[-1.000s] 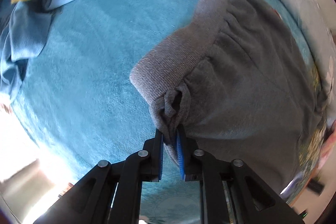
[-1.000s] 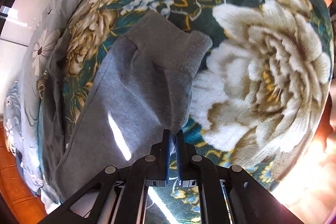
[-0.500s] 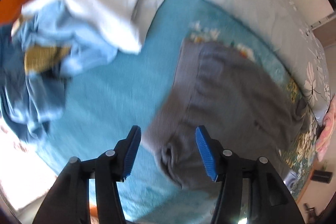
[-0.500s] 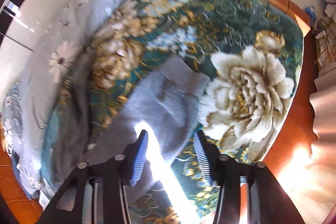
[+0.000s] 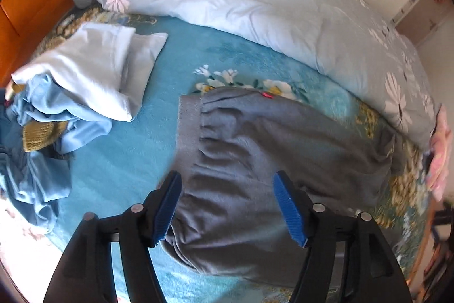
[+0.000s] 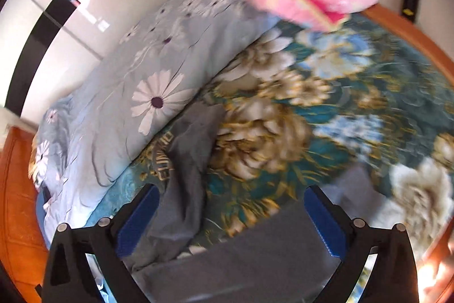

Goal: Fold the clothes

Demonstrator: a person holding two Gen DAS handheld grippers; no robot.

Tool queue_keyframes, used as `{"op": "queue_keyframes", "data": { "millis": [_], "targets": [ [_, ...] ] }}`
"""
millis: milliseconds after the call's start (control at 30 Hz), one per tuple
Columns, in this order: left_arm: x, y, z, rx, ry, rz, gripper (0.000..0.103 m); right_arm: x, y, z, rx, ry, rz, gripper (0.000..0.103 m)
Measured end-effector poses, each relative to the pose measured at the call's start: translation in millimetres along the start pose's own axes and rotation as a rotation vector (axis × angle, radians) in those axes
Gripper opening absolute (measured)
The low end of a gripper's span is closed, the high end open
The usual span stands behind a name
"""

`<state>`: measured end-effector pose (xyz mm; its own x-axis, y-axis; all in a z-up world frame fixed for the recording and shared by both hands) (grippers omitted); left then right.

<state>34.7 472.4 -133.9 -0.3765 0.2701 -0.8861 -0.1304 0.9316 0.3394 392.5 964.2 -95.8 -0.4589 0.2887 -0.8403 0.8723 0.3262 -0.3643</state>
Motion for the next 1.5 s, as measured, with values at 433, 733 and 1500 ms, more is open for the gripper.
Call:
{"op": "queue_keyframes", "data": {
  "millis": [433, 733, 1500],
  "targets": [
    [29, 86, 42, -0.033, -0.119, -0.040, 0.085, 158, -18, -16, -0.145, -0.237, -0.156, 0.103],
    [36, 81, 43, -0.041, -0.163, -0.109, 0.085, 220, -17, -37, -0.097, -0.295, -0.181, 0.096],
    [62, 90, 20, -0.018, -0.181, -0.105, 0.085, 165, 67, -89, -0.022, -0.149, -0.051, 0.005]
  ]
}}
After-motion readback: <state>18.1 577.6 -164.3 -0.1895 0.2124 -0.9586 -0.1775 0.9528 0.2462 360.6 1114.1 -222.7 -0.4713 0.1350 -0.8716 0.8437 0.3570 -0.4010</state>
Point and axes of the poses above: each gripper's, at about its wrist camera, not at the fingertips, and x roughly the way its jaws point, y to its right, z to its underside, the point moved 6 cm from there along x, roughly the way its jaws point, and after that the axes turned 4 degrees about y, right-handed, at the moved point
